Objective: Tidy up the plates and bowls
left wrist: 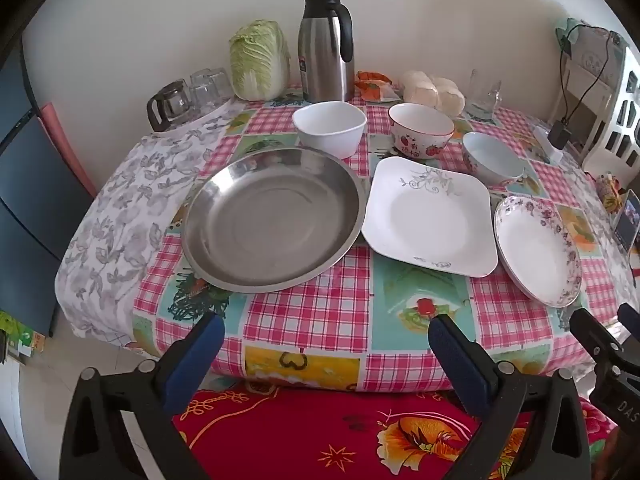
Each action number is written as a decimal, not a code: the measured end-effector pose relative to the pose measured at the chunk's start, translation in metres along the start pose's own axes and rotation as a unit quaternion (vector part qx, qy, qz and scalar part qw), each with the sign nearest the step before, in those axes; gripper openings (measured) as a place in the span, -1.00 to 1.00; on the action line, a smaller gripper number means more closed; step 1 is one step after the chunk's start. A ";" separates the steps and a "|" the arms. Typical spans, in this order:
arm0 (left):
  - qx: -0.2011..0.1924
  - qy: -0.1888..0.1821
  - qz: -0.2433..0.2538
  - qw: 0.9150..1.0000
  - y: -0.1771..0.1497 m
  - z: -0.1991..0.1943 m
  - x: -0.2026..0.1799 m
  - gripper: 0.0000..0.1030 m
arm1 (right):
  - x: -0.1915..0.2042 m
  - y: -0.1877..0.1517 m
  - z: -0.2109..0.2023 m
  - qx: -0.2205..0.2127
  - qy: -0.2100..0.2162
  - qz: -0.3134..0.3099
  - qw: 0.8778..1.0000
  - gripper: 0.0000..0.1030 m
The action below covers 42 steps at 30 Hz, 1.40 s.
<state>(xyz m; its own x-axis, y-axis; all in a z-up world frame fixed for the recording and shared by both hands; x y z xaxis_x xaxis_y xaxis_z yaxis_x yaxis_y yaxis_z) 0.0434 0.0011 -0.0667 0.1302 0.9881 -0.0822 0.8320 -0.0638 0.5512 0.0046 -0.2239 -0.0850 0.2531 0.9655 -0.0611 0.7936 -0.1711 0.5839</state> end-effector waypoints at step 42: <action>0.002 -0.001 0.002 1.000 -0.003 0.002 -0.002 1.00 | -0.001 -0.001 -0.001 -0.003 -0.018 -0.010 1.000 1.00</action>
<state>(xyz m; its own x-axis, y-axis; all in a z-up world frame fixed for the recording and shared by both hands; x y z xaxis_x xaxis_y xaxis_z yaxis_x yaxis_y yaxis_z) 0.0417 -0.0012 -0.0695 0.1339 0.9876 -0.0823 0.8342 -0.0676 0.5473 0.0034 -0.2249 -0.0847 0.2577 0.9608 -0.1023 0.7950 -0.1506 0.5876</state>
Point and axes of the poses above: each gripper's, at about its wrist camera, not at the fingertips, and z roughly the way its jaws point, x to its left, y to its top, the point moved 8 cm from there along z, roughly the way its jaws point, and after that the axes turned 9 degrees about -y, right-handed, at the moved point
